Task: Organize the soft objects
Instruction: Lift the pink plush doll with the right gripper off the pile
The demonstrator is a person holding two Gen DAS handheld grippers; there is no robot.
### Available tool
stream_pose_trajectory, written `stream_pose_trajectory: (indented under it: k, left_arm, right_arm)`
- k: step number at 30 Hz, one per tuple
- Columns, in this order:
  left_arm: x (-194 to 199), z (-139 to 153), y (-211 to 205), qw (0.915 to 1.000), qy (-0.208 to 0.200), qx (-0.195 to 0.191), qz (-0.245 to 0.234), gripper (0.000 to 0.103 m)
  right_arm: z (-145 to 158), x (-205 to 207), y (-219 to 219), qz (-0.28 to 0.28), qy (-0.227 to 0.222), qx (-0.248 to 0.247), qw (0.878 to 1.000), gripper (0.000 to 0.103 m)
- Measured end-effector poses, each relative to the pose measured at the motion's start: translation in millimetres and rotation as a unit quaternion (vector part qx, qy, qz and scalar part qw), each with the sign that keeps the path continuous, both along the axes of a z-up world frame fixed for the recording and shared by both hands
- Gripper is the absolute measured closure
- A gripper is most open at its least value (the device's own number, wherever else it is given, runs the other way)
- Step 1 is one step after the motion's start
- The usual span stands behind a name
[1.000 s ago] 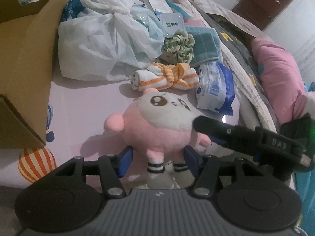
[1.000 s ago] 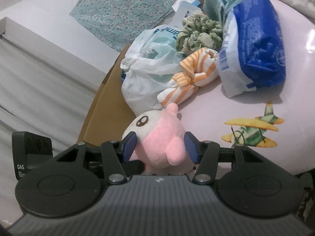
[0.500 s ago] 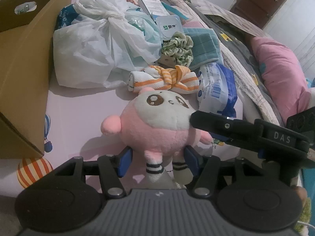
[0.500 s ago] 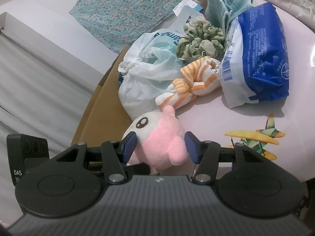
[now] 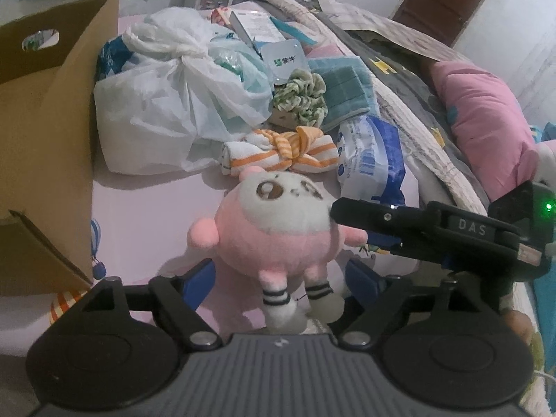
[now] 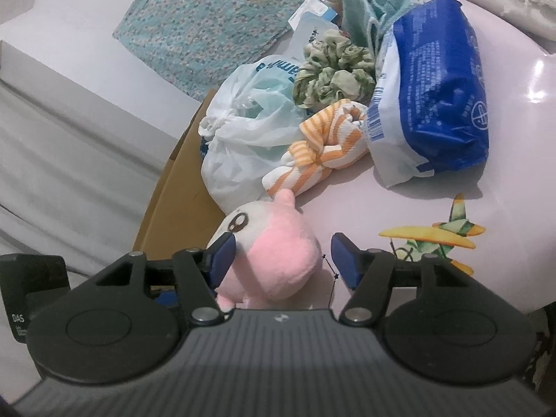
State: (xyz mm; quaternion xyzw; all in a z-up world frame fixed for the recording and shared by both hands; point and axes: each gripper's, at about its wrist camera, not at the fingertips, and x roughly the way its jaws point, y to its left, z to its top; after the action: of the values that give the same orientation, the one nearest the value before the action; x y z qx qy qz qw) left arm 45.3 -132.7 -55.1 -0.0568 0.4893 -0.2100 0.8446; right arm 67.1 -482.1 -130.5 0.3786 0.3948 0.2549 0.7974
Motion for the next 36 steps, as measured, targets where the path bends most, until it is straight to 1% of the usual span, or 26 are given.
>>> stream_pose_trajectory:
  k: [4,8,12,18,21,25,29,33,36]
  left_arm:
    - [1,2,0,0.9999,-0.011,0.008,0.0,0.017]
    - [4,-1,-4,0.9997,-0.013,0.018,-0.008,0.017]
    - [7,-6,-10,0.9993,-0.002,0.027,-0.026,0.016]
    - [6,-11,-13,0.9985,0.002,0.04,-0.036,0.012]
    - [7,-12,-14,0.9983,0.001,0.042,-0.039,0.012]
    - [8,-12,-15,0.998,-0.005,0.046,-0.044,0.012]
    - [8,-14,-17,0.9977,-0.009,0.046,-0.049,0.011]
    - [9,-13,-12,0.9982,0.001,0.04,-0.044,0.011]
    - [7,-12,-11,0.9978,0.0,0.044,-0.05,0.011]
  right_arm:
    - [-1,1,0,0.002,0.004,0.006,1.0,0.04]
    - [-1,1,2,0.007,0.005,0.013,1.0,0.039]
    - [-2,4,7,0.016,0.008,0.018,1.0,0.038]
    - [-2,8,16,0.034,0.007,0.017,0.999,0.037]
    - [0,7,17,0.043,0.005,0.016,0.999,0.036]
    - [4,4,17,0.056,-0.001,0.023,0.998,0.032]
    - [0,8,24,0.065,0.014,0.007,0.998,0.031]
    - [-6,11,27,0.063,0.023,0.025,0.997,0.033]
    - [-6,11,27,0.061,0.022,0.026,0.998,0.034]
